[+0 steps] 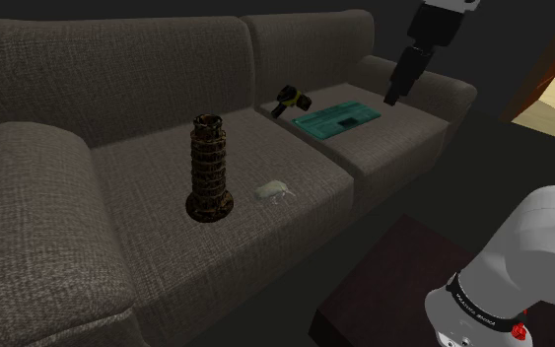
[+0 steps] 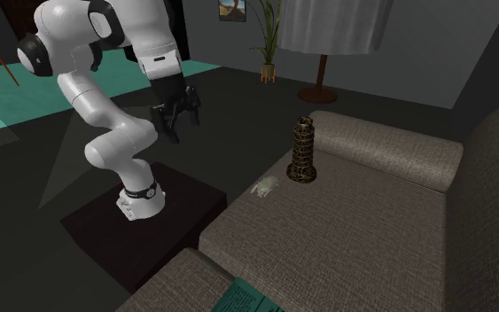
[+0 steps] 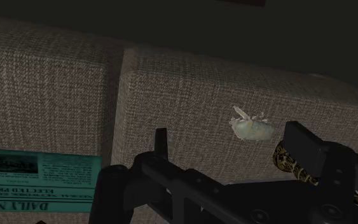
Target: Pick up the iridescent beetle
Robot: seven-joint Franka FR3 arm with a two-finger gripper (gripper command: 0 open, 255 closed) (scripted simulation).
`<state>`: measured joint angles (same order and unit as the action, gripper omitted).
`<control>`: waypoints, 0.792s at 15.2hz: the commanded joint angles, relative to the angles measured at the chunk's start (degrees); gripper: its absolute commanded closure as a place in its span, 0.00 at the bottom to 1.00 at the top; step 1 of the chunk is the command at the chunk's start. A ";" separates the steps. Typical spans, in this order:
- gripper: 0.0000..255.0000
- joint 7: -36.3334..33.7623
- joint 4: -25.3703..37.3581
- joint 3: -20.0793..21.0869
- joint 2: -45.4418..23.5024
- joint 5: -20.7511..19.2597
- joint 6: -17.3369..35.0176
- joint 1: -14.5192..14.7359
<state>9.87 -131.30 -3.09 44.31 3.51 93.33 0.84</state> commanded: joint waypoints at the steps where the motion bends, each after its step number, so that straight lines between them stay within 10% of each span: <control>1: 0.00 0.00 0.00 0.00 0.00 0.00 0.00 0.00; 12: 0.00 11.91 3.18 2.69 -19.74 0.37 12.25 7.64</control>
<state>20.84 -128.79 -0.85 26.27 3.82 104.90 7.75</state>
